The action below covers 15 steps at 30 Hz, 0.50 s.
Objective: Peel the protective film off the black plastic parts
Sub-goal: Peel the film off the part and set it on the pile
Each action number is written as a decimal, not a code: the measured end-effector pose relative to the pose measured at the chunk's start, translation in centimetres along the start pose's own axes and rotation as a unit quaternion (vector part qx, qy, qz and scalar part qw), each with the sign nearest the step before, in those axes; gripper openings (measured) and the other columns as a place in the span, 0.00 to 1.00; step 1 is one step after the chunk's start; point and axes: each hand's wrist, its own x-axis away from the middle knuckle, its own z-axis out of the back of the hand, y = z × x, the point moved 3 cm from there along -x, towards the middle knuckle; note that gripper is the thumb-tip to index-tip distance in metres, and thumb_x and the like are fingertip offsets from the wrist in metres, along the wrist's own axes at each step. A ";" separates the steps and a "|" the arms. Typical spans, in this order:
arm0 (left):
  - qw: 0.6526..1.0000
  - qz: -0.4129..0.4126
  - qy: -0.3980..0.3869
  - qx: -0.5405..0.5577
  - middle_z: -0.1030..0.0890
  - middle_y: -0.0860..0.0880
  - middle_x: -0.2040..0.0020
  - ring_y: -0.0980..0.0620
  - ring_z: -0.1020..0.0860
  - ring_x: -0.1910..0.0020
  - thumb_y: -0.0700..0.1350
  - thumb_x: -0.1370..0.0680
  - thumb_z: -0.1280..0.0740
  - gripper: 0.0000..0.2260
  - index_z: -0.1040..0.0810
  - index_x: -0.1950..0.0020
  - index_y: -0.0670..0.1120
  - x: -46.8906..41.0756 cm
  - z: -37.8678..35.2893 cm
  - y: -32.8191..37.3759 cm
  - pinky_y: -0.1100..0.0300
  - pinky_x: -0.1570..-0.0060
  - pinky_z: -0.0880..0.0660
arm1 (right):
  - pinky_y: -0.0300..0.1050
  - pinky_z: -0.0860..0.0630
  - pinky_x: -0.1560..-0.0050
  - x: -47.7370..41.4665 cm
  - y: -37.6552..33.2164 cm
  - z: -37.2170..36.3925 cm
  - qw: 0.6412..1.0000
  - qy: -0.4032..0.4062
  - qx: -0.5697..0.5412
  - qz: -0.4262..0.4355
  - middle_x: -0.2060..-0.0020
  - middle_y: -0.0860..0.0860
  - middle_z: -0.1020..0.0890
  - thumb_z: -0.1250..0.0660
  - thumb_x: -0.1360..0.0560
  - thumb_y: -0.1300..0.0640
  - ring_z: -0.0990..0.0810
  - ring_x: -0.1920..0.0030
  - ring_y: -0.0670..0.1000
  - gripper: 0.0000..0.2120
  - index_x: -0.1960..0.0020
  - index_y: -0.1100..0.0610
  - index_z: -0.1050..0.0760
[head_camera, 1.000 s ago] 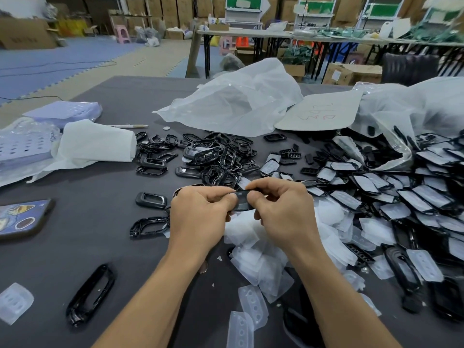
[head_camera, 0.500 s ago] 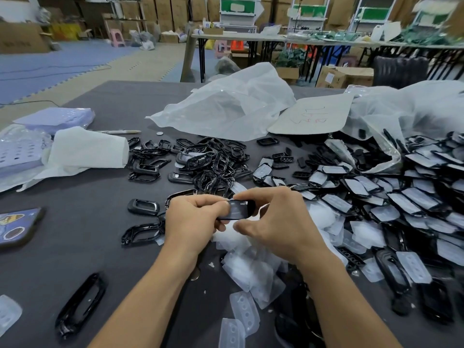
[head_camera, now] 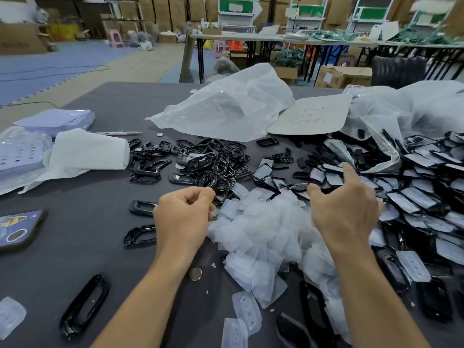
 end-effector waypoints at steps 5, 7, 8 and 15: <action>0.979 -0.108 -0.037 -0.170 0.17 0.60 0.37 0.58 0.19 0.39 0.41 0.21 0.33 0.19 0.18 0.34 0.58 -0.3 -0.1 0.1 0.55 0.32 0.25 | 0.47 0.40 0.32 2.8 -3.4 -2.4 0.985 -0.067 -0.008 0.157 0.40 0.51 0.18 0.29 0.23 0.53 0.27 0.33 0.53 0.23 0.29 0.50 0.25; 0.952 -0.136 -0.121 -0.247 0.29 0.56 0.23 0.55 0.35 0.22 0.43 0.19 0.34 0.24 0.27 0.23 0.56 -0.3 -1.1 -0.3 0.58 0.22 0.41 | 0.43 0.45 0.31 3.7 -4.3 -3.7 0.970 -0.127 0.018 0.206 0.38 0.49 0.19 0.32 0.22 0.54 0.29 0.31 0.51 0.20 0.30 0.48 0.24; 0.935 -0.148 -0.152 -0.284 0.33 0.55 0.20 0.55 0.41 0.19 0.45 0.18 0.35 0.25 0.30 0.21 0.56 -0.4 -1.5 -0.6 0.57 0.21 0.46 | 0.43 0.46 0.30 4.0 -4.6 -4.3 0.963 -0.153 0.025 0.220 0.38 0.50 0.19 0.33 0.21 0.55 0.30 0.31 0.51 0.19 0.30 0.48 0.23; 0.935 -0.171 -0.068 -0.304 0.14 0.54 0.41 0.53 0.23 0.42 0.47 0.23 0.27 0.05 0.13 0.49 0.53 -0.6 -1.7 -0.7 0.55 0.24 0.41 | 0.50 0.32 0.30 4.4 -4.5 -4.8 0.947 -0.224 0.015 0.229 0.45 0.50 0.15 0.36 0.20 0.55 0.22 0.41 0.52 0.15 0.37 0.49 0.17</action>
